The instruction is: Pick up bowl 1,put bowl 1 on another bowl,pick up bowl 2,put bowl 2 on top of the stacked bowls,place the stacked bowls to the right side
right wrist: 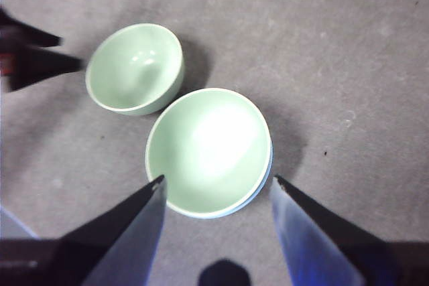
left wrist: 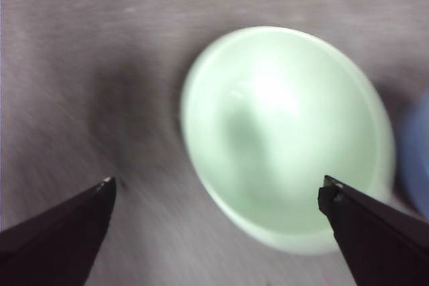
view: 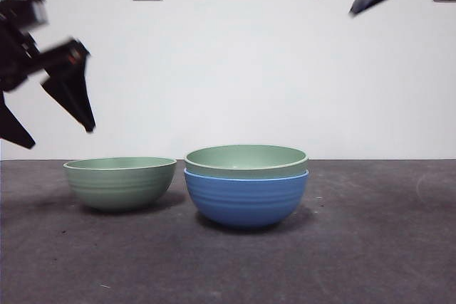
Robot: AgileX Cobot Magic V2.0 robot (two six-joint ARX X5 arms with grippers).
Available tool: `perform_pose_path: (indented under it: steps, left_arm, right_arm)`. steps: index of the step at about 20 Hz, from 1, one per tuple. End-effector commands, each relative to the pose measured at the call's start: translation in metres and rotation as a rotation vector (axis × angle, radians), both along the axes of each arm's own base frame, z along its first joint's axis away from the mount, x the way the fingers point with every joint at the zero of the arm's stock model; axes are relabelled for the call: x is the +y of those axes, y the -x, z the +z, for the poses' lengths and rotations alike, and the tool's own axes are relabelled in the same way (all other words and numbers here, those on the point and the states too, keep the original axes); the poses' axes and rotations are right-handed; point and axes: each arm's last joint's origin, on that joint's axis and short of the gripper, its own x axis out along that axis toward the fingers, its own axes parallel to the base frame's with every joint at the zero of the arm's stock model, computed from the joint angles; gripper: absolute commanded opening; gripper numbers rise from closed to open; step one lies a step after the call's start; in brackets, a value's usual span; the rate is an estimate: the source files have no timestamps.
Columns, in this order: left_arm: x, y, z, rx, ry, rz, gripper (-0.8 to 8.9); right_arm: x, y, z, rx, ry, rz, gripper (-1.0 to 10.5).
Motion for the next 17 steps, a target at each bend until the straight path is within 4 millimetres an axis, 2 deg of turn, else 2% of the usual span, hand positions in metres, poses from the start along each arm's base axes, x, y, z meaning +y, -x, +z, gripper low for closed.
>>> perform_pose_path:
  steps: [1,5,8,11,15,17]
  left_arm:
    - [-0.005,-0.02,-0.006,0.02,-0.035,0.025,5.93]
    - [-0.012,-0.042,-0.018,0.09,-0.083,0.035,5.87]
    - [-0.015,-0.044,-0.027,0.12,-0.094,0.029,3.81]
    - [-0.015,-0.044,-0.027,0.124,-0.088,0.026,1.46]
    - [-0.015,-0.041,-0.029,0.157,-0.093,0.025,0.17]
    - [-0.015,-0.041,-0.029,0.159,-0.092,0.025,0.17]
  right_arm:
    - [-0.009,0.015,0.01,-0.028,-0.016,0.001,2.6]
    - [-0.022,0.037,0.02,-0.056,-0.033,0.001,2.6]
    - [-0.027,0.045,0.025,-0.085,-0.048,-0.002,2.6]
    - [-0.027,0.045,0.025,-0.087,-0.05,-0.002,2.6]
    - [-0.027,0.045,0.025,-0.088,-0.05,-0.001,2.6]
    - [-0.027,0.045,0.025,-0.087,-0.05,-0.001,2.6]
